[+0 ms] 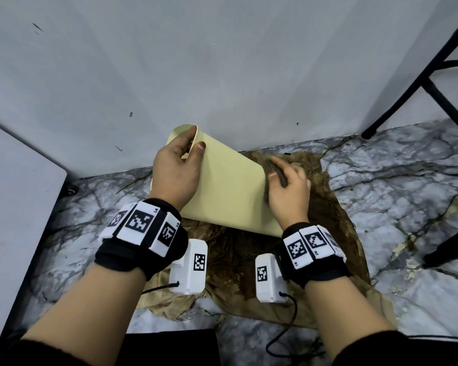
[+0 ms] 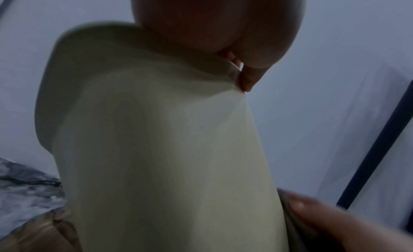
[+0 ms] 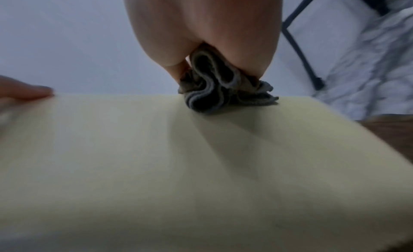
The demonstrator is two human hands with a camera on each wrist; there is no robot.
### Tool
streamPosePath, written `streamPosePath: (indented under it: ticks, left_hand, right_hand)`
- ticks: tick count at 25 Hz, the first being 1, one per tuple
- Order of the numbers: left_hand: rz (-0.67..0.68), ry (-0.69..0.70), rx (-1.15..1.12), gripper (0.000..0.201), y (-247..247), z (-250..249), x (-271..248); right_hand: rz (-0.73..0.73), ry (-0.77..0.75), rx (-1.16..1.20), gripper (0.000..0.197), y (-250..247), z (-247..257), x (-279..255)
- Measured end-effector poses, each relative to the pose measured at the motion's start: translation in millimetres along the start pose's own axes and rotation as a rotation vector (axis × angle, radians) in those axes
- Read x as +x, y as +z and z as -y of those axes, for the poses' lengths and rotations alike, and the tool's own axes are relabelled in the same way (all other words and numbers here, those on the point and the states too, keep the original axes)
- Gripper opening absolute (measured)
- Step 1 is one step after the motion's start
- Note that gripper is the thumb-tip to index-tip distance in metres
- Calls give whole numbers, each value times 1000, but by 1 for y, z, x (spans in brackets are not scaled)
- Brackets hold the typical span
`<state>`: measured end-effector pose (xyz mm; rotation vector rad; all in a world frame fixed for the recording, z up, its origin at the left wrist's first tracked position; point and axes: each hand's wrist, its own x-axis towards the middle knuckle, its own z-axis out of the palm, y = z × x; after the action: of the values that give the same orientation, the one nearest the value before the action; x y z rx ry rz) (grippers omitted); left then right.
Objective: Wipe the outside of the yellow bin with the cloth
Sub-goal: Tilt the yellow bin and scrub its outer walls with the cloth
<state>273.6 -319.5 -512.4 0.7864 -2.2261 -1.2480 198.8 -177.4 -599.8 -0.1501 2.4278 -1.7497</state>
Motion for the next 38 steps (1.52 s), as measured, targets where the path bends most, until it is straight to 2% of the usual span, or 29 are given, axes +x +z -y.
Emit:
streamPosePath:
  ticks: [5,8,11,16,19,22,26,29,38]
  left_hand:
    - [32,20,0,33,-1,0,-1]
    - [18,-64,9,32,-2,-5,3]
    - [-2,-102,28,40,-2,-7,4]
    - [-27,-11,-46,34,5,-4,1]
    - [26,39,-69,35,9,3,-6]
    - [84,33,-31,36,14,10,-9]
    - [86,-18,-52,36,14,10,-5]
    - [94,2,-19,40,13,10,-5]
    - [60,-11,-34,38,6,17,-12]
  right_hand:
    - [75,-185,30,33,17,37,-13]
    - [99,-218,19,33,20,41,-18]
    - [133,-235,5,33,21,42,-23]
    - [116,-260,58,33,20,50,-23]
    - [122,-267,99,33,25,52,-23]
    - [152,-244,89,33,30,44,-26]
    - [158,-251,93,33,30,44,-26]
    - [174,-290,85,31,29,41,-24]
    - [141,-68,28,29,13,-25,-10]
